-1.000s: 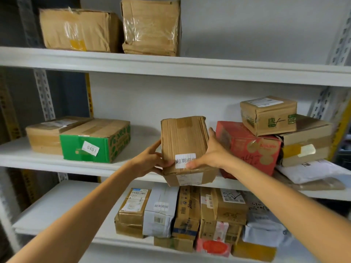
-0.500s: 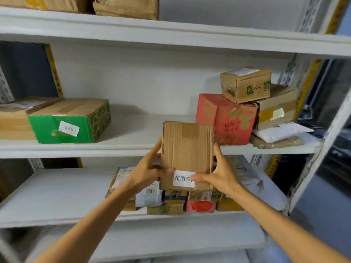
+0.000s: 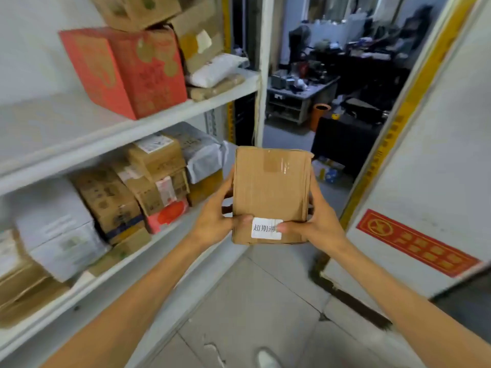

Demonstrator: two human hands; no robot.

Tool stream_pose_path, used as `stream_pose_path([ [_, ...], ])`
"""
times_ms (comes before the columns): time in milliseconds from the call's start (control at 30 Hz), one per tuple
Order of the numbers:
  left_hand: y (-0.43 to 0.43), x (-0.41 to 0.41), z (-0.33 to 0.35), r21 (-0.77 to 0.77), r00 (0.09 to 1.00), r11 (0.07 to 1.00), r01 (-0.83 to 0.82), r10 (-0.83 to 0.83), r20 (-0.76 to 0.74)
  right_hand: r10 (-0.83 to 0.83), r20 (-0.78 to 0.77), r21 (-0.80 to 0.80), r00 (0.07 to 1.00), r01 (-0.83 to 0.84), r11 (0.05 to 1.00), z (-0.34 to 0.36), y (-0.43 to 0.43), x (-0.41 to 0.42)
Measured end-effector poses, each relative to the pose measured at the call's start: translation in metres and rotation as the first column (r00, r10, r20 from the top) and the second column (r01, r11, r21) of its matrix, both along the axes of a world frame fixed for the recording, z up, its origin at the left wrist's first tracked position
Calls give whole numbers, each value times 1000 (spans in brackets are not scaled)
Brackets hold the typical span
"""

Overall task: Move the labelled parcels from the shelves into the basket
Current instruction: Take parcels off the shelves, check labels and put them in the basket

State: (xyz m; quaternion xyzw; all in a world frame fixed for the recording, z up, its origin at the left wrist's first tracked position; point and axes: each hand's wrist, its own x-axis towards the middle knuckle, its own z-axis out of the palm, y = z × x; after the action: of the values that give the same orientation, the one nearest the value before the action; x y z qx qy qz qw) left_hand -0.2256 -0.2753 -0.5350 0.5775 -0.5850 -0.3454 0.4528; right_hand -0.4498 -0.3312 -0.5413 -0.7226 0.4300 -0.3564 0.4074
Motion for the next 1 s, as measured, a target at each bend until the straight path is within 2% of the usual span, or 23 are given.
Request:
stream_pose_path([
  [100,-22,-75,-25,39,978,978,207,-206,-21,-229,-37,44,973,231,972,-24,34,-79],
  [167,-29,-129,-40,70,934,931,357,-356,-25,-365,-86,70,927,371,926,-38,61,-131],
  [267,-32,-212,-57,105,855,849,519,-518,-37,-550,-128,88,825,562,822,-53,96,-201],
  [400,-37,-303,-71,127,732,724,678,-680,-32,-723,-143,84,676,736,671,-66,129,-271],
  [533,-60,-383,-77,153,611,607,779,-791,26,-861,-64,111,505,861,497,-82,147,-319],
  [700,-72,-502,-88,237,364,370,898,-929,68,-975,-18,153,220,965,215,-100,174,-388],
  [833,-67,-582,-107,312,204,214,926,-977,63,-997,-63,199,39,980,26,-115,199,-428],
  [1000,-33,-656,-126,405,-84,-69,912,-996,20,-980,-43,264,-196,944,-200,-140,248,-453],
])
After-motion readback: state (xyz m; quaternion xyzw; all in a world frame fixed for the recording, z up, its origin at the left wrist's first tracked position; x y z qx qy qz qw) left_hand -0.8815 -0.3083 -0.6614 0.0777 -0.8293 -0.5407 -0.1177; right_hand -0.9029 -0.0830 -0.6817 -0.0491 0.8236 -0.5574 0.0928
